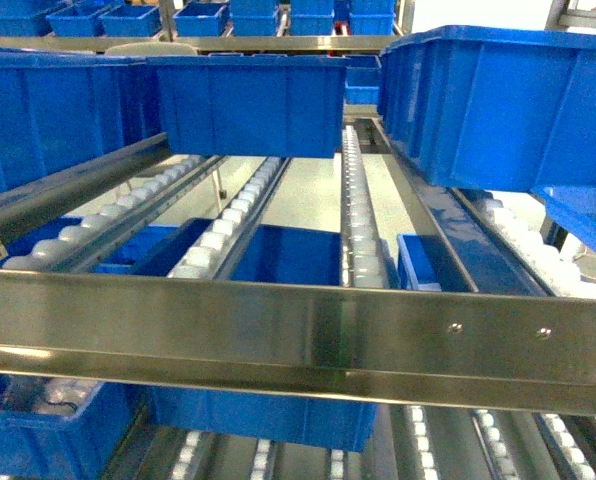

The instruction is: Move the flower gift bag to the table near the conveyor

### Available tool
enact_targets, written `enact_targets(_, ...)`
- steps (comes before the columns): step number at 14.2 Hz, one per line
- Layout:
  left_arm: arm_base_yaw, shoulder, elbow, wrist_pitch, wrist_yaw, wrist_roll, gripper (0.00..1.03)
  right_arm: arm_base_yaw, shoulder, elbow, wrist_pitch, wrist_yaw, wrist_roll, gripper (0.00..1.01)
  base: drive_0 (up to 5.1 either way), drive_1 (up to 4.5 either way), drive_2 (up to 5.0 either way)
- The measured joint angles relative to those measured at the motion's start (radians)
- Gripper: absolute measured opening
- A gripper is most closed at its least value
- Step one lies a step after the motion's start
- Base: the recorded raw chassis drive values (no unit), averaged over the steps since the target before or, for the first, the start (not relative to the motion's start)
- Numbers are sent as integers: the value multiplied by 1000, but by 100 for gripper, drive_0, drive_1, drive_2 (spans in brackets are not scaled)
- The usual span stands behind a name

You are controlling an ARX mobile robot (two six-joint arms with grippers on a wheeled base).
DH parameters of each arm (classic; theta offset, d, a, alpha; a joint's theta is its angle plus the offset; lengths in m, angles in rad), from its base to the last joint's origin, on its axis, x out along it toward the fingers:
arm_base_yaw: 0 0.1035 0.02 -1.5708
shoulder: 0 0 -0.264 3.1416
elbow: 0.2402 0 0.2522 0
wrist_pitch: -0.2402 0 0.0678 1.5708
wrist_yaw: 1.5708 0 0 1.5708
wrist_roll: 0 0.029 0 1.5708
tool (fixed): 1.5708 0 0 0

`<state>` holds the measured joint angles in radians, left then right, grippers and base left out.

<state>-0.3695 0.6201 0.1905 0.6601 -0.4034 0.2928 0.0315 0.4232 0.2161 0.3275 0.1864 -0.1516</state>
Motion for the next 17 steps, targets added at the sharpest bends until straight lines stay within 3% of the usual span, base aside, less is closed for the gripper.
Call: enact_targets(17, 0, 0, 0, -2, 0, 0, 2, 0, 0, 0, -2, 0, 0, 2, -469, 93, 380)
